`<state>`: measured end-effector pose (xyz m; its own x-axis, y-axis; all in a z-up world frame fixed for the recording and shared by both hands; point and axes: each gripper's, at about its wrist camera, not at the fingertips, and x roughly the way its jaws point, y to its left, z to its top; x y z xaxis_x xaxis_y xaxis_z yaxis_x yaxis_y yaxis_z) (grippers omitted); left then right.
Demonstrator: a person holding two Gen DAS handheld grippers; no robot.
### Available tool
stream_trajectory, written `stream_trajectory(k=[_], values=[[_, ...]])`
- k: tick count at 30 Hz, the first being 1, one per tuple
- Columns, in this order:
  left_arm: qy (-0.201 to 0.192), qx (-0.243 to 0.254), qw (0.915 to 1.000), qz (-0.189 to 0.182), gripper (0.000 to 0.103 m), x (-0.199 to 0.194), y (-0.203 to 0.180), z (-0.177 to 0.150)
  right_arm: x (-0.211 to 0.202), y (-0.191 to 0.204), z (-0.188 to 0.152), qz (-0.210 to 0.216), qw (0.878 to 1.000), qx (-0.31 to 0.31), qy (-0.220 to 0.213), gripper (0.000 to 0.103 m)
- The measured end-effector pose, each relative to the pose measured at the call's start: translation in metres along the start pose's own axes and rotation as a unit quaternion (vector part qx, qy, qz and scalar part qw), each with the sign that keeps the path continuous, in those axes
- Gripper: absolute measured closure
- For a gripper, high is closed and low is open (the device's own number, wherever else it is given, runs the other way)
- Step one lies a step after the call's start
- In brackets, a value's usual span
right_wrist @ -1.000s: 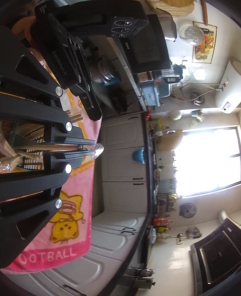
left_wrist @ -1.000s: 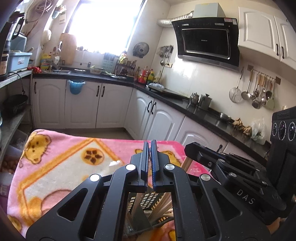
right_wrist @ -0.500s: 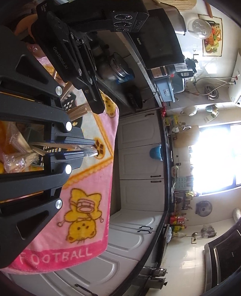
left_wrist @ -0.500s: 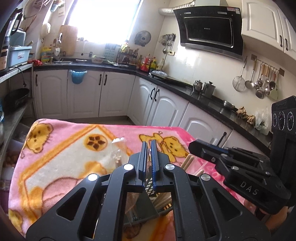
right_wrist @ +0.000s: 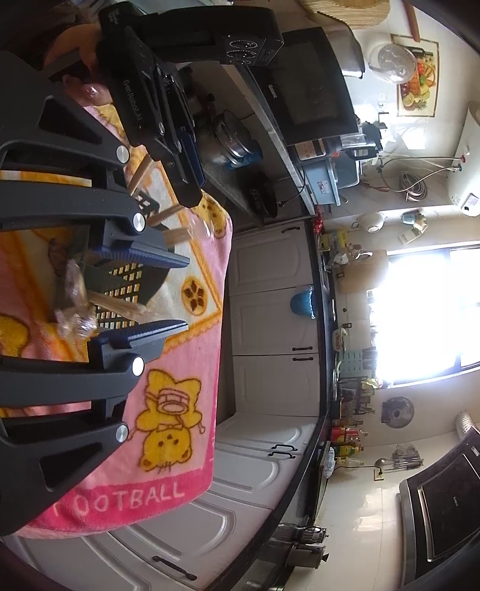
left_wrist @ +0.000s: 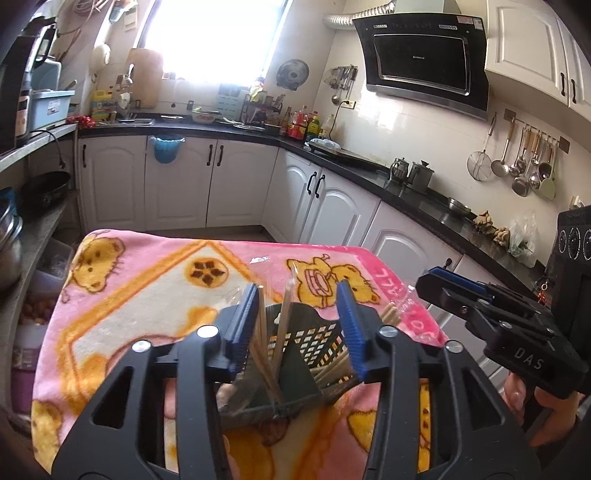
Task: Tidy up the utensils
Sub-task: 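Withdraw both open tools back from the green caddy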
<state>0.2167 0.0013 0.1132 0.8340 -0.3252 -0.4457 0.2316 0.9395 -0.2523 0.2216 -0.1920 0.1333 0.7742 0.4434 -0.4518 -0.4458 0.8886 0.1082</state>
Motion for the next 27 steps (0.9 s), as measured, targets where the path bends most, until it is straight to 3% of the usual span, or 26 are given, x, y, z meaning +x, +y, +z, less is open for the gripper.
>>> stream_trajectory(k=[18,27], values=[[-0.031,0.000,0.9995,-0.001,0.012,-0.072,-0.001,-0.020,-0.069,0.024,-0.030,0.004,0.999,-0.015,-0.037,0.037],[-0.026,-0.007,0.9996,0.009,0.011,-0.085,0.004,-0.044,-0.087,0.029,-0.057,-0.005,0.999,-0.008,-0.043,0.017]])
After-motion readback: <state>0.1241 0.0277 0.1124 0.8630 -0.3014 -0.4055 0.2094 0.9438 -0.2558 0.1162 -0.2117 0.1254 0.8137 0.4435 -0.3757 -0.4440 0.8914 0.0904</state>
